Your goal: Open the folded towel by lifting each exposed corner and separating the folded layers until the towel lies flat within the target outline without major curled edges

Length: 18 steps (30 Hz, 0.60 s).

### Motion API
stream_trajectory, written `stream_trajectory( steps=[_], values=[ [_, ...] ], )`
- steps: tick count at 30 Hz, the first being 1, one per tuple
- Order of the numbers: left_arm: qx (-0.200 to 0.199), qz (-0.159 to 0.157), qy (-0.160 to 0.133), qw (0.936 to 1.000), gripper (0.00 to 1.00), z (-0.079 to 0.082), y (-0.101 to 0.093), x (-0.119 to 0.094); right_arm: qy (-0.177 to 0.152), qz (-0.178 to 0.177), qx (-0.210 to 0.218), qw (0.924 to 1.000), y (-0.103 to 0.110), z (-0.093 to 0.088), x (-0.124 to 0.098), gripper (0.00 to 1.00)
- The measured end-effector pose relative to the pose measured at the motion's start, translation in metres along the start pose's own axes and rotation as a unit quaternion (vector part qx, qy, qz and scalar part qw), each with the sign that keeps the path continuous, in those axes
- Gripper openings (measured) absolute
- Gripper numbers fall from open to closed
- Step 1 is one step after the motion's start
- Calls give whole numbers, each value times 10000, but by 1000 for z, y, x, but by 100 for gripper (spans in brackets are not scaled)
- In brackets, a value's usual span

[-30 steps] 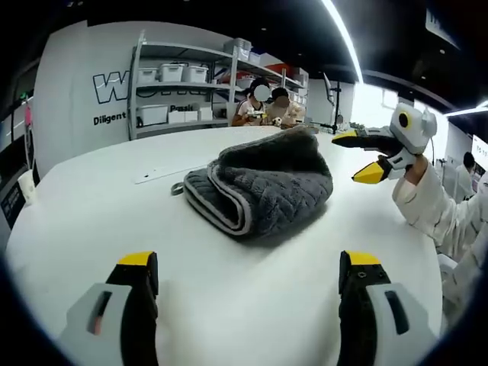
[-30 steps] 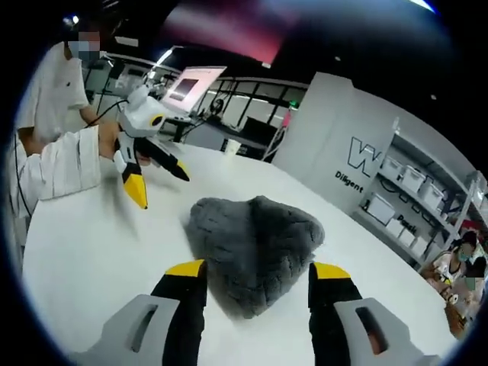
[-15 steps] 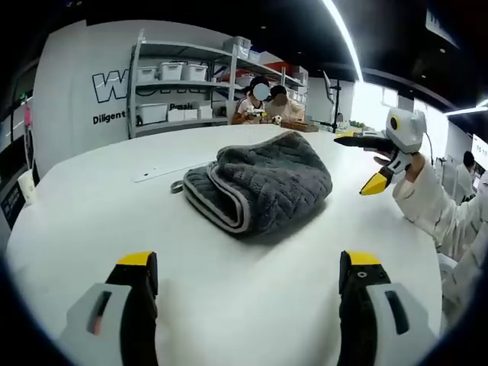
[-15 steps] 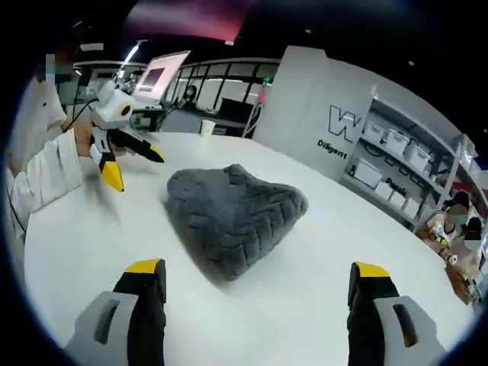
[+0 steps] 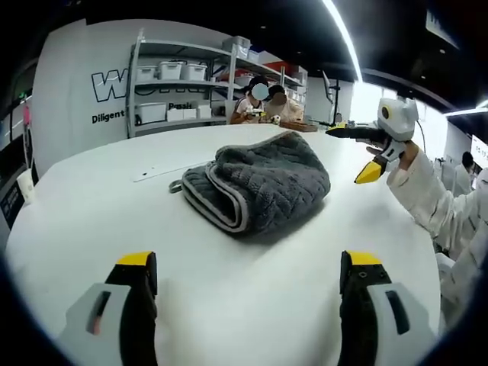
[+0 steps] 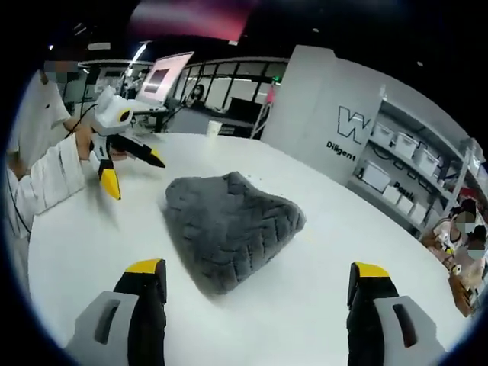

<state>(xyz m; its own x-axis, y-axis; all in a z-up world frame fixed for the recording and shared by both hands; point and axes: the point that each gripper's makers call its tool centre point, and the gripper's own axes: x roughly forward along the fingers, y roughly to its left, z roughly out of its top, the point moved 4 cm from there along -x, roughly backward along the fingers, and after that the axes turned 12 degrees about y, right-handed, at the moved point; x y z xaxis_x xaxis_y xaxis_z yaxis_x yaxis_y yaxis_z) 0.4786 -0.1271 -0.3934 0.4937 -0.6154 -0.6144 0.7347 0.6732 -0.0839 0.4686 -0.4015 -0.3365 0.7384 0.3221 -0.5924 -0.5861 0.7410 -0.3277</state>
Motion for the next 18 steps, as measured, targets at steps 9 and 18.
stream_trajectory(
  steps=[9,18],
  values=[
    [12,-29,42,10000,99,-1,-1,1,-101,119,-315,9994,-9,30,5,89],
    [60,-58,88,9999,99,-3,-3,2,-14,338,-561,9979,-17,52,22,77]
  ],
)
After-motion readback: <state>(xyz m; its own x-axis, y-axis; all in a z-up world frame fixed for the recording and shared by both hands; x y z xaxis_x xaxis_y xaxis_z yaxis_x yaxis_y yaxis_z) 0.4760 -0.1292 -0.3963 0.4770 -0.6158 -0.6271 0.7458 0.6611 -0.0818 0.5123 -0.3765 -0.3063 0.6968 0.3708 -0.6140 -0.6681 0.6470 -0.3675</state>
